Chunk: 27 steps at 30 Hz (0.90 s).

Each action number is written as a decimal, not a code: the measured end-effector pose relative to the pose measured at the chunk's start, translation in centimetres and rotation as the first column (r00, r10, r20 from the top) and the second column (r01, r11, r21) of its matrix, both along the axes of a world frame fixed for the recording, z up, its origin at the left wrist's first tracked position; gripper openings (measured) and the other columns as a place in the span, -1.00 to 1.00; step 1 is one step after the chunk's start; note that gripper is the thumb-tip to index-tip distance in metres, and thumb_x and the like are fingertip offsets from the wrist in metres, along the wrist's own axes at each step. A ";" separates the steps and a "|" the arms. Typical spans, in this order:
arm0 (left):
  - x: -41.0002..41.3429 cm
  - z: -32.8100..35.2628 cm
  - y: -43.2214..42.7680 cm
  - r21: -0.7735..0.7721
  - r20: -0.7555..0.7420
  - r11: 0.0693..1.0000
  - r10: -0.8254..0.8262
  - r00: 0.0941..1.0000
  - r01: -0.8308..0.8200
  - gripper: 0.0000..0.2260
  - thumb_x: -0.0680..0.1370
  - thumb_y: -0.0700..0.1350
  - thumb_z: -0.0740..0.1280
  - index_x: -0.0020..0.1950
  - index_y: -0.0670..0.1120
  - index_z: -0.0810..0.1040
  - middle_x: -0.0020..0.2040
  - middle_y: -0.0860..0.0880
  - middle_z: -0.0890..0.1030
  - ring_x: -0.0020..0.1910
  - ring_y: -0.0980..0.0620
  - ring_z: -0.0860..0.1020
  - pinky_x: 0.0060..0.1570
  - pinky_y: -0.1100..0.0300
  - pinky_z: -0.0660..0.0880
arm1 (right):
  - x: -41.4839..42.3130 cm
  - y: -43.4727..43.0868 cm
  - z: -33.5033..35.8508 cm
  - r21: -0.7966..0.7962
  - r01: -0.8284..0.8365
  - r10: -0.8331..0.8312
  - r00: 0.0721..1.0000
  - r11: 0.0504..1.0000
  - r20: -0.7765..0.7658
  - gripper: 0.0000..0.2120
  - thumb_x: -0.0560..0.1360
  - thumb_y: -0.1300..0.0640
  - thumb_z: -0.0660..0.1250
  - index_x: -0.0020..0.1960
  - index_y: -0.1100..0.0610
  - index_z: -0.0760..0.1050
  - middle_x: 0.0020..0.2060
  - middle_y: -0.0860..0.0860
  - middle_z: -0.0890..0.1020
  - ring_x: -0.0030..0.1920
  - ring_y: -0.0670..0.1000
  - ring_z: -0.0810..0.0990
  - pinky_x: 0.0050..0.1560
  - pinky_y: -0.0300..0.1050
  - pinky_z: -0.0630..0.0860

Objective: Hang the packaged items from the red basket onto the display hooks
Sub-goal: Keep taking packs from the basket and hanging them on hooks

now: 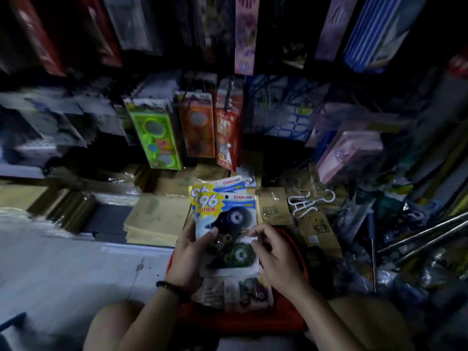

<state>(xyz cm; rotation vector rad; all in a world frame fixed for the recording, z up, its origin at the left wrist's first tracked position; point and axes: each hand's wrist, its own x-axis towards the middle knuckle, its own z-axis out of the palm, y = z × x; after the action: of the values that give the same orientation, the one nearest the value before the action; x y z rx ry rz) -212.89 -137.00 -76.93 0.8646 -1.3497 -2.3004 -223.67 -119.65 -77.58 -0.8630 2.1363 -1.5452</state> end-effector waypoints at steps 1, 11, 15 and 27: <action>-0.1 1.4 0.0 -0.025 -0.014 0.999 0.019 1.000 -0.020 -0.57 0.57 -0.29 0.38 0.44 -0.16 0.50 0.29 -0.27 0.68 0.29 -0.36 0.64 0.30 -0.42 0.53 | -0.3 0.0 1.3 0.004 0.003 -0.003 0.999 1.000 -0.047 -0.79 0.64 0.27 0.33 0.04 -0.06 0.54 -0.07 -0.12 0.54 -0.05 -0.07 0.56 0.00 -0.21 0.46; -1.3 14.8 -0.8 -0.307 -0.258 0.929 0.126 0.958 -0.205 -0.52 0.50 -0.16 0.55 0.40 -0.18 0.55 0.26 -0.19 0.72 0.30 -0.26 0.66 0.35 -0.34 0.55 | -3.9 -2.3 15.8 0.058 -0.108 0.122 0.794 0.992 -0.596 -0.17 0.36 -0.14 0.58 0.56 -0.08 0.35 0.61 -0.18 0.15 0.63 -0.10 0.12 0.56 -0.15 0.21; -1.9 19.4 -1.0 -0.313 -0.288 0.903 0.205 0.935 -0.295 -0.67 0.55 -0.31 0.52 0.29 -0.16 0.59 0.13 -0.17 0.76 0.21 -0.27 0.70 0.25 -0.26 0.63 | -4.3 -3.3 21.9 0.208 -0.101 0.227 0.586 0.973 -0.778 -0.03 0.32 -0.24 0.55 0.63 -0.11 0.23 0.69 -0.15 -0.04 0.67 0.00 -0.07 0.62 0.14 0.17; -1.4 30.7 -2.5 -0.428 -0.376 0.857 0.122 0.919 -0.289 -0.63 0.53 -0.18 0.56 0.32 -0.09 0.61 0.15 -0.10 0.77 0.14 -0.16 0.75 0.21 -0.29 0.64 | -5.4 -4.3 32.9 0.194 -0.111 0.223 0.467 0.975 -0.855 0.07 0.30 -0.26 0.54 0.69 -0.15 0.12 0.66 -0.15 -0.03 0.68 -0.07 -0.13 0.63 0.09 0.19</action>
<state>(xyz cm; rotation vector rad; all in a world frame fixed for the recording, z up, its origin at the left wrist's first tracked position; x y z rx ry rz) -214.30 -139.50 -46.24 0.4065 -1.4821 -1.7292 -229.03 -123.92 -44.67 -2.1096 2.5911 -0.8861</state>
